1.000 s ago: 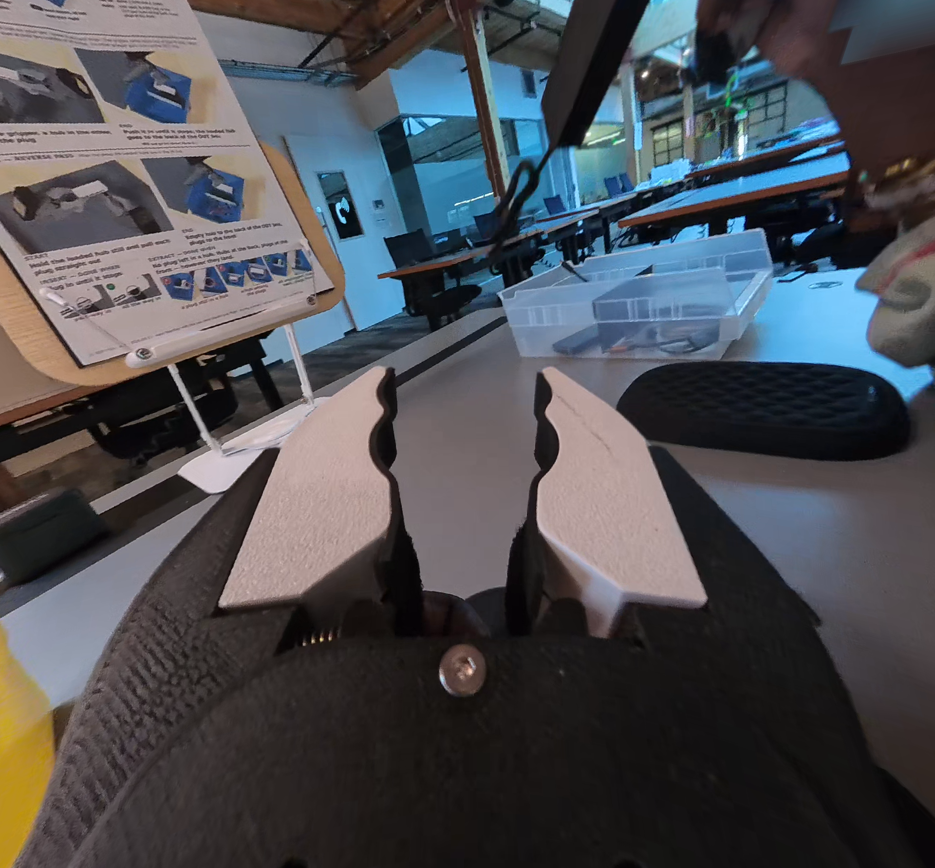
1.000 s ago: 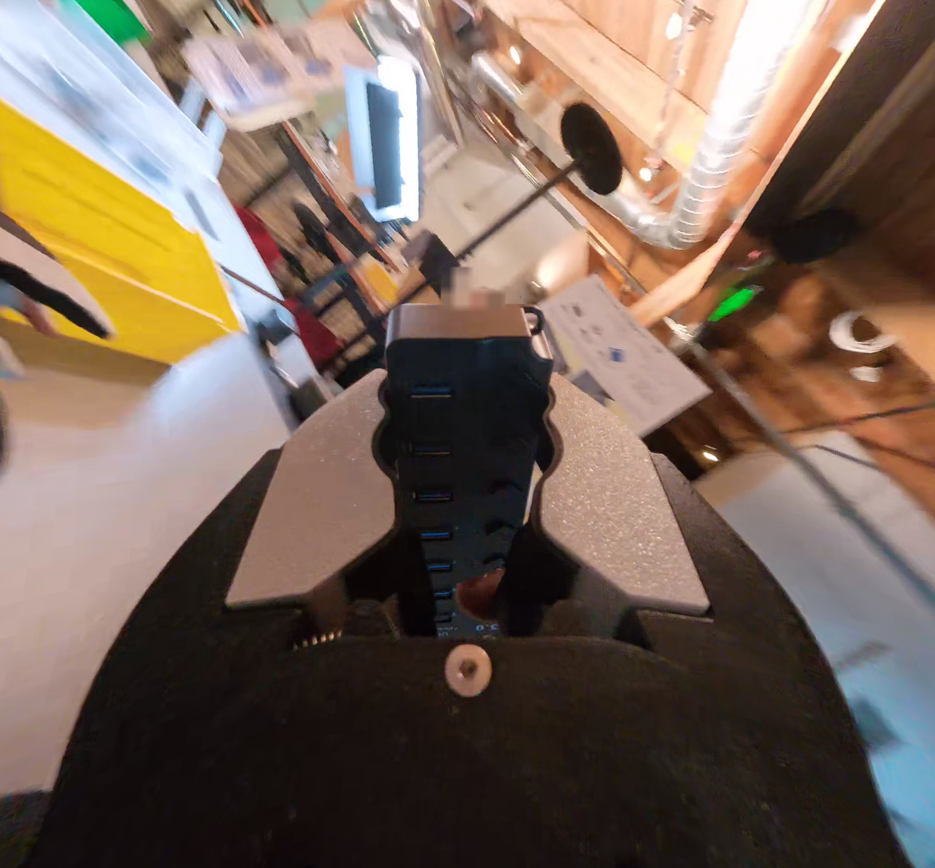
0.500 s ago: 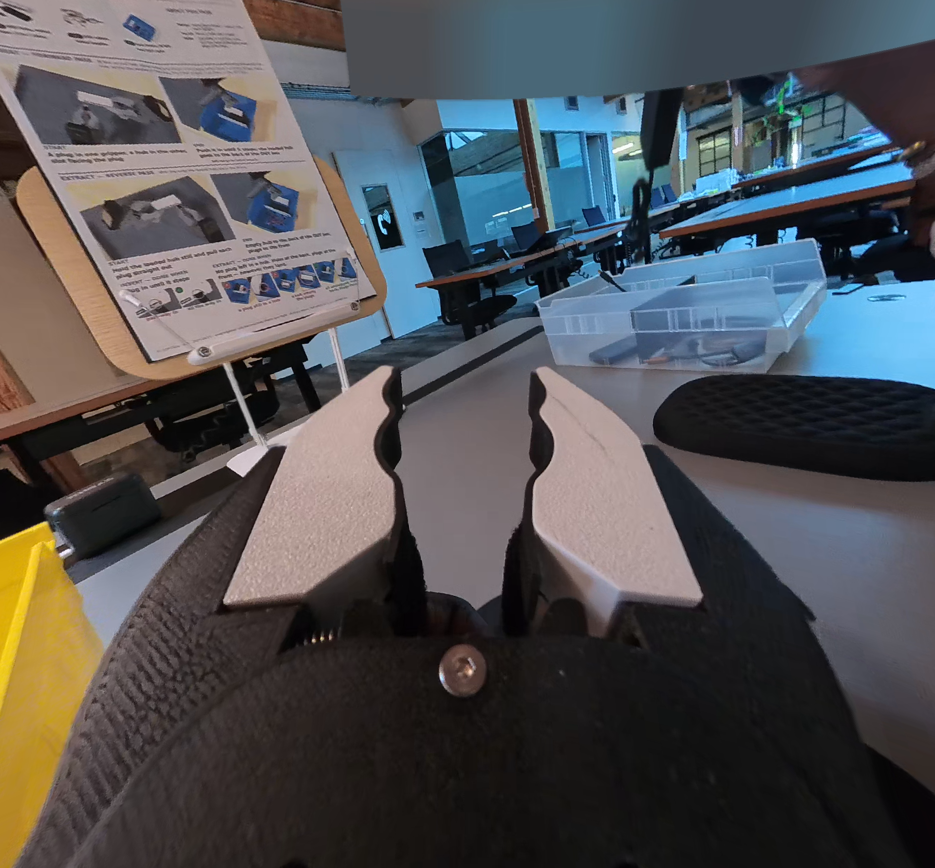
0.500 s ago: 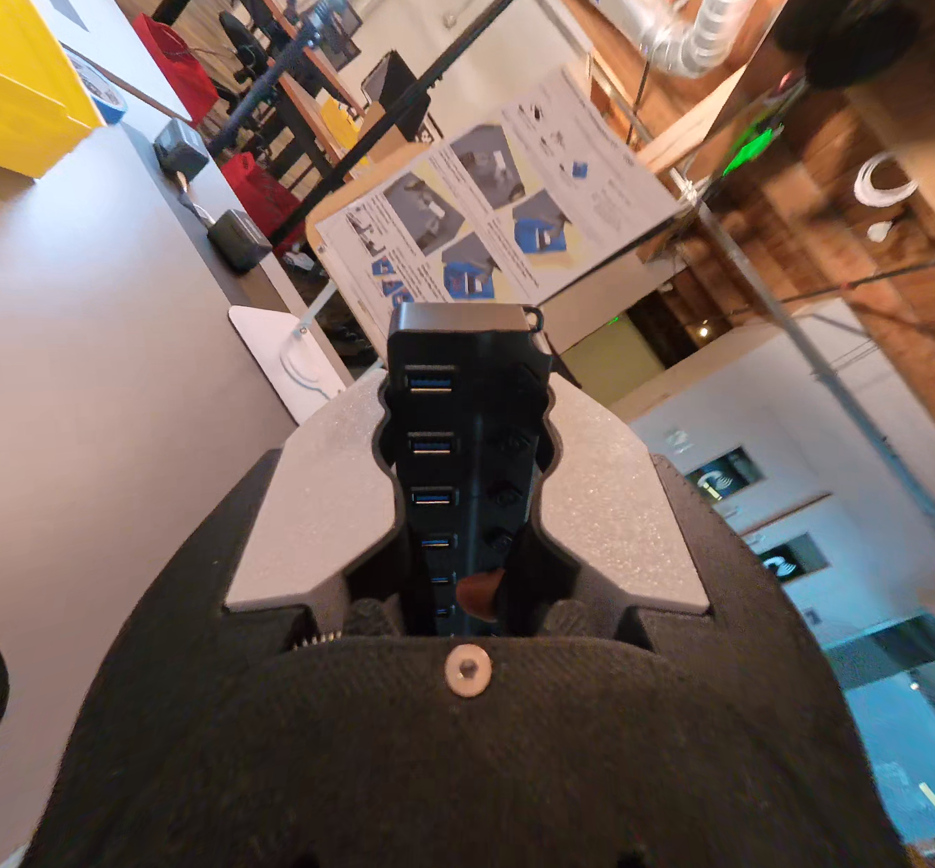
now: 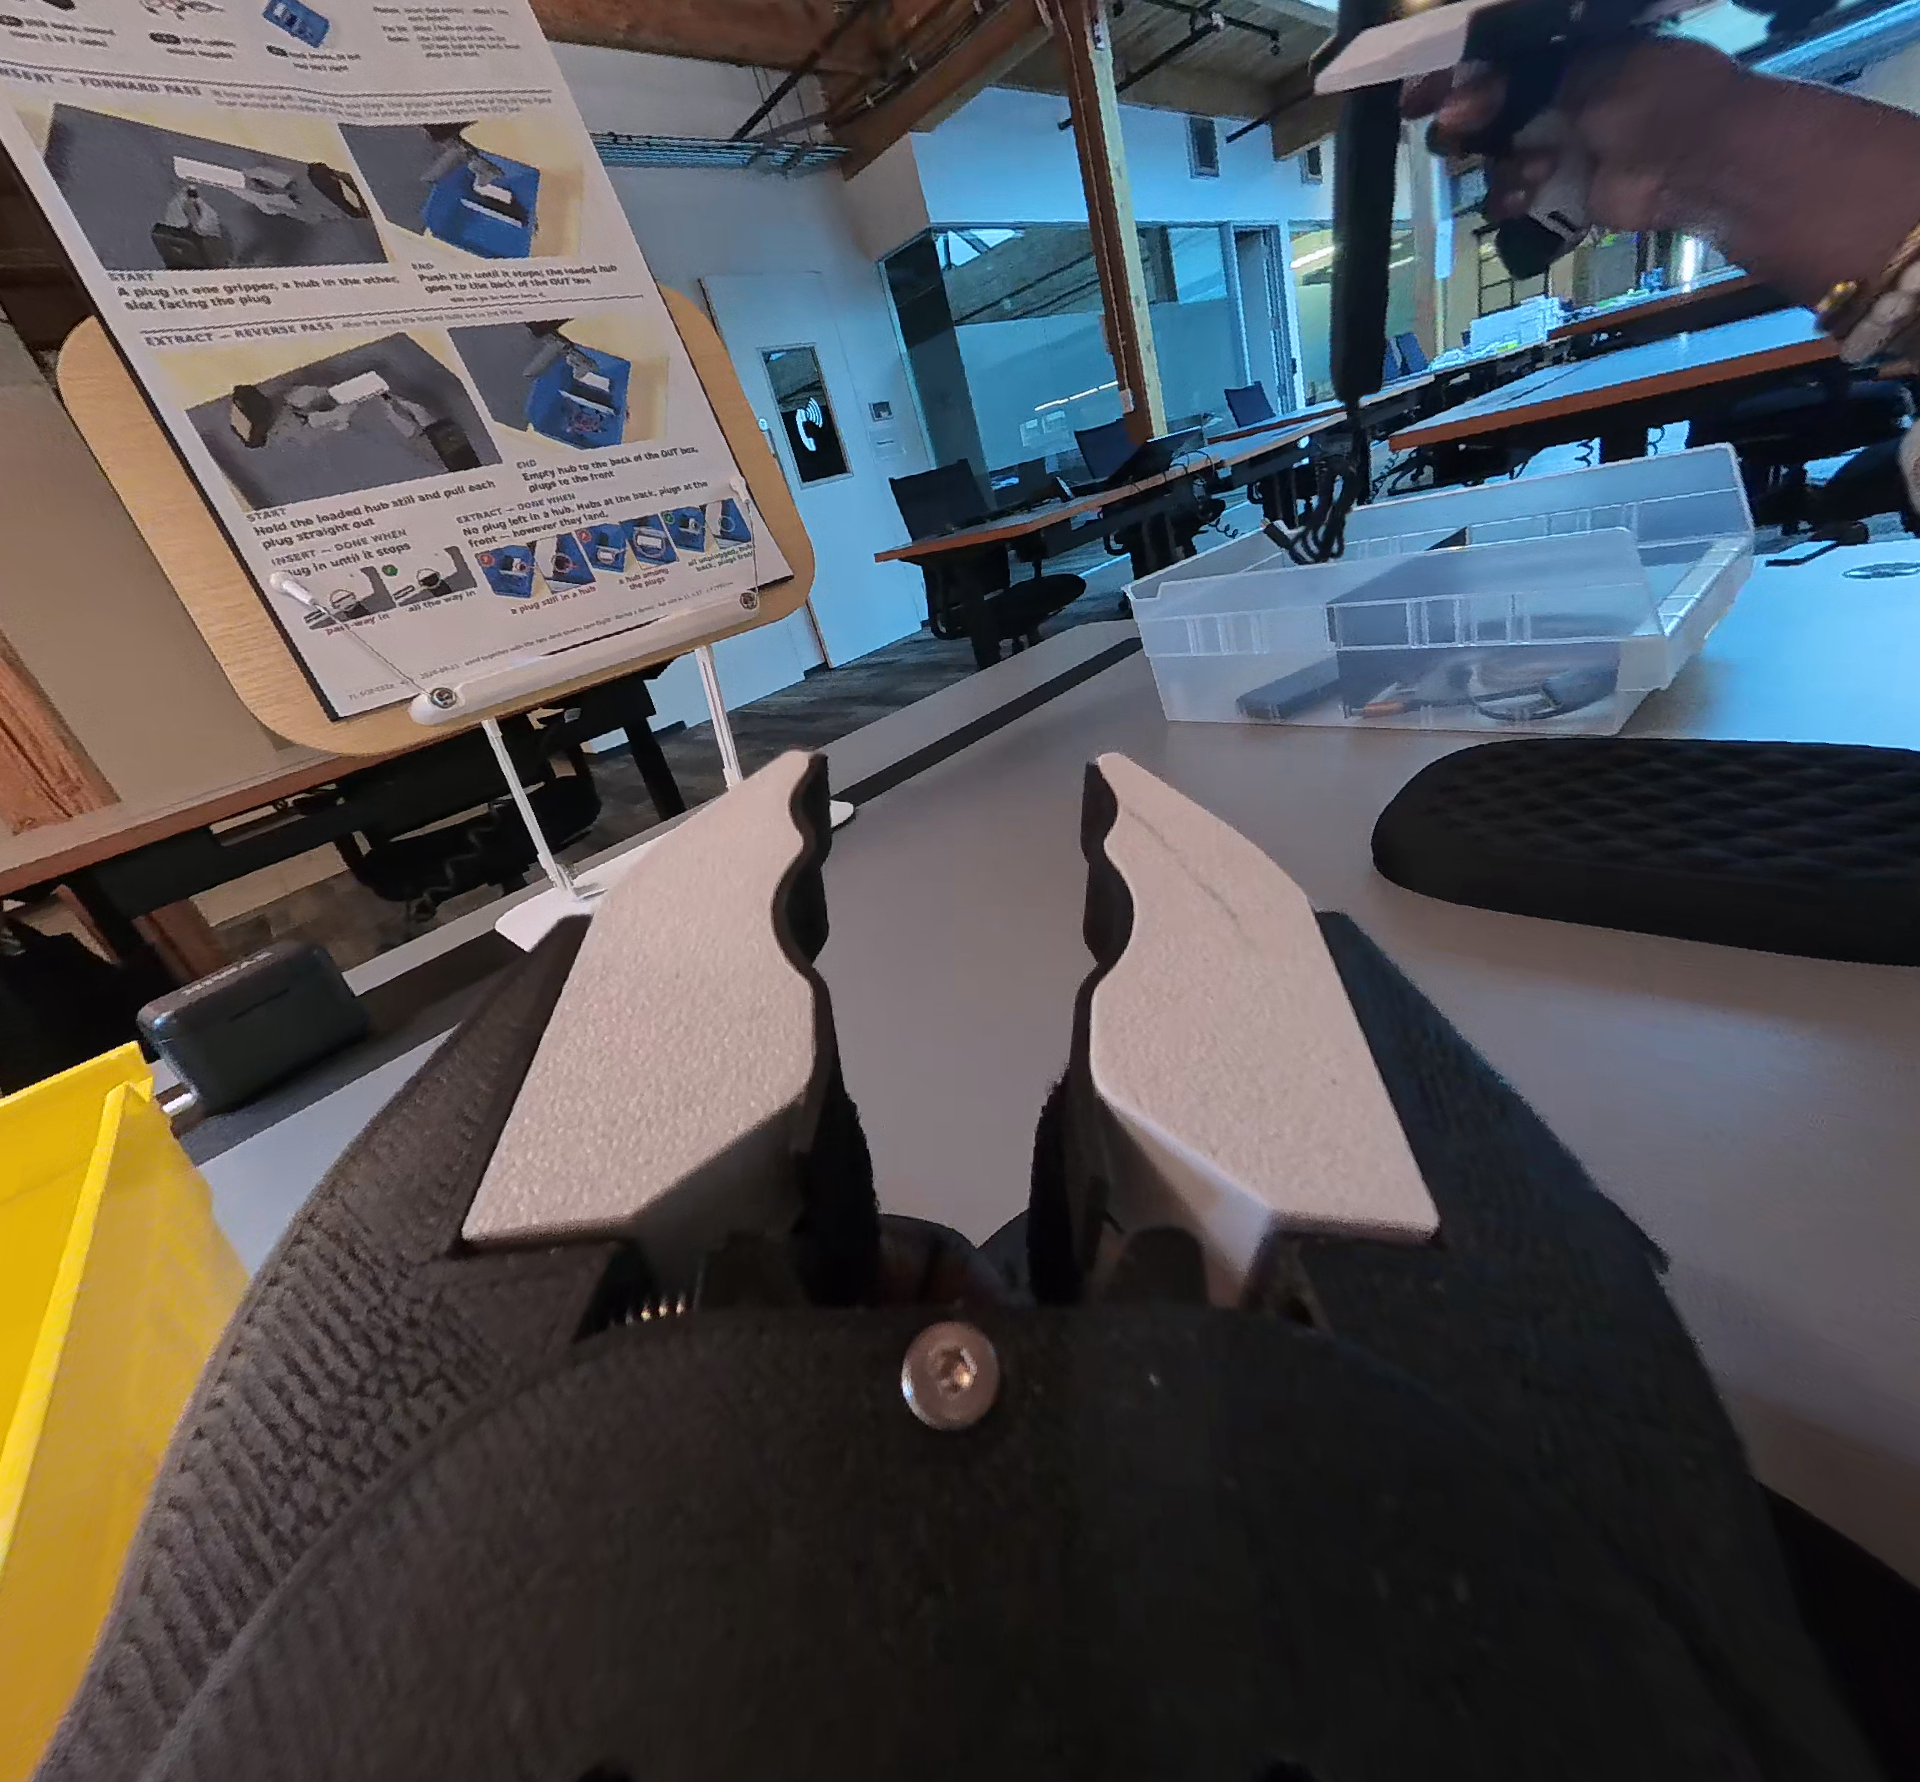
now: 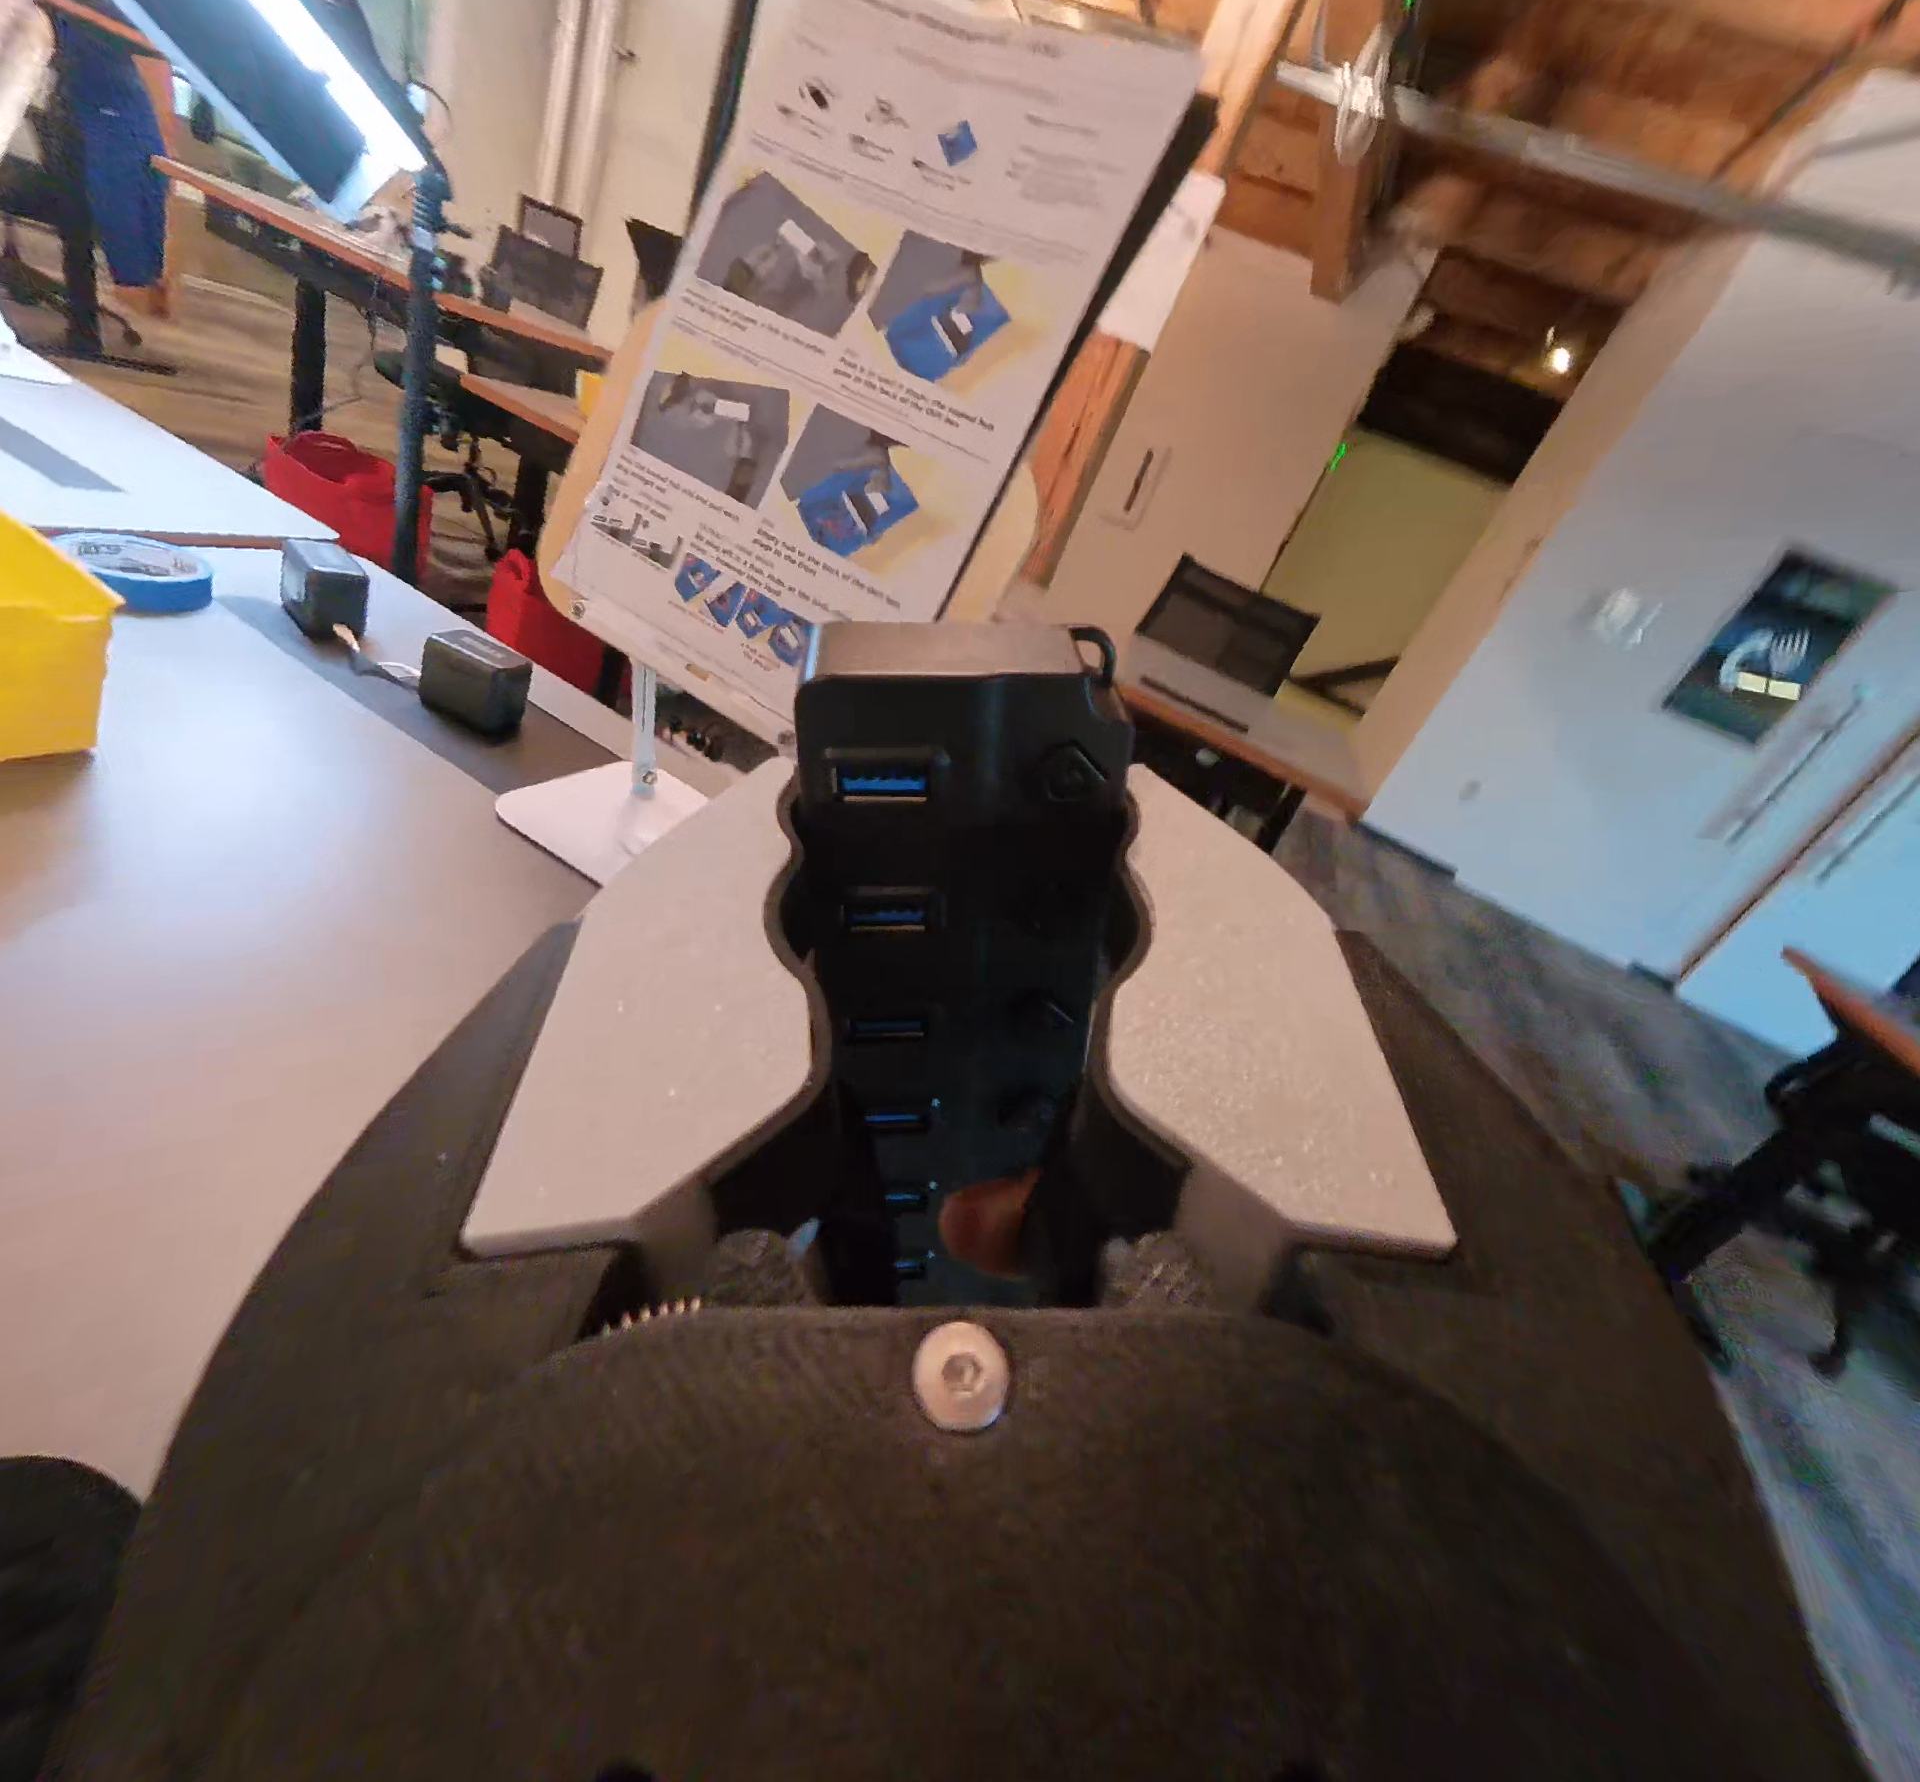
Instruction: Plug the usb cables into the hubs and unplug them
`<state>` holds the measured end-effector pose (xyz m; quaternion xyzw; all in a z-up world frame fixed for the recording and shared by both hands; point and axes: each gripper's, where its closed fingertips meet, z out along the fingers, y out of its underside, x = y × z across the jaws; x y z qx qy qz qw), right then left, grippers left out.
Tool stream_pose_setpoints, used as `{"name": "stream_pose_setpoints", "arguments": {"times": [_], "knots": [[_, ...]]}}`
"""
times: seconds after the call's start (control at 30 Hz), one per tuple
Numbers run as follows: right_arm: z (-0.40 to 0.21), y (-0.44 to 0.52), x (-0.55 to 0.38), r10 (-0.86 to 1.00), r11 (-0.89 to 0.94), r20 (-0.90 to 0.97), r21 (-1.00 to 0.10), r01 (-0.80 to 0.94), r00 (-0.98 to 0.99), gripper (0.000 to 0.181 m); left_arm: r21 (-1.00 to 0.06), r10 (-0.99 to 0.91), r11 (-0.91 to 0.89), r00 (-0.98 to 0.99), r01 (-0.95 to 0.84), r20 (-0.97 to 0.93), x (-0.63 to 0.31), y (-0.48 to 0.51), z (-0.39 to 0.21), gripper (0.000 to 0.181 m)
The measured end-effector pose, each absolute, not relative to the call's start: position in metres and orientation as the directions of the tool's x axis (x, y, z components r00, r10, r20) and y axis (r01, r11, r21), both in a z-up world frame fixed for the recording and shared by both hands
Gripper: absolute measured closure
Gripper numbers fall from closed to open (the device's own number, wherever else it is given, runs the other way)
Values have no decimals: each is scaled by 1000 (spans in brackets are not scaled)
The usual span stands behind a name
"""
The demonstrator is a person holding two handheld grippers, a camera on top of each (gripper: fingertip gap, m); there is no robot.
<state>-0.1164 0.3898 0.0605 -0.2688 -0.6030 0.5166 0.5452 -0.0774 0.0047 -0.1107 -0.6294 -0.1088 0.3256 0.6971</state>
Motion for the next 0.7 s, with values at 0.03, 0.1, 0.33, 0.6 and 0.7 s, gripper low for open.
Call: {"name": "stream_pose_setpoints", "arguments": {"times": [0.03,0.1,0.33,0.6,0.7], "knots": [[59,394,-122,899,306,354,-929,-207,-257,128,-949,591,-7,764,-316,-259,-78,5,-111,135],[51,403,-135,920,257,293,-952,-164,-259,128,-948,590,-10,763,-319,-263,-77,5,-111,135],[-28,474,-187,940,-275,-274,-961,23,-204,128,-946,589,-21,760,-324,-274,-77,5,-112,135],[-132,510,-198,929,-364,-363,-851,379,76,113,-946,587,-40,759,-321,-282,-79,6,-115,135],[-147,524,-186,978,-205,-147,-825,527,150,97,-945,584,-47,759,-323,-288,-78,7,-116,135]]}}
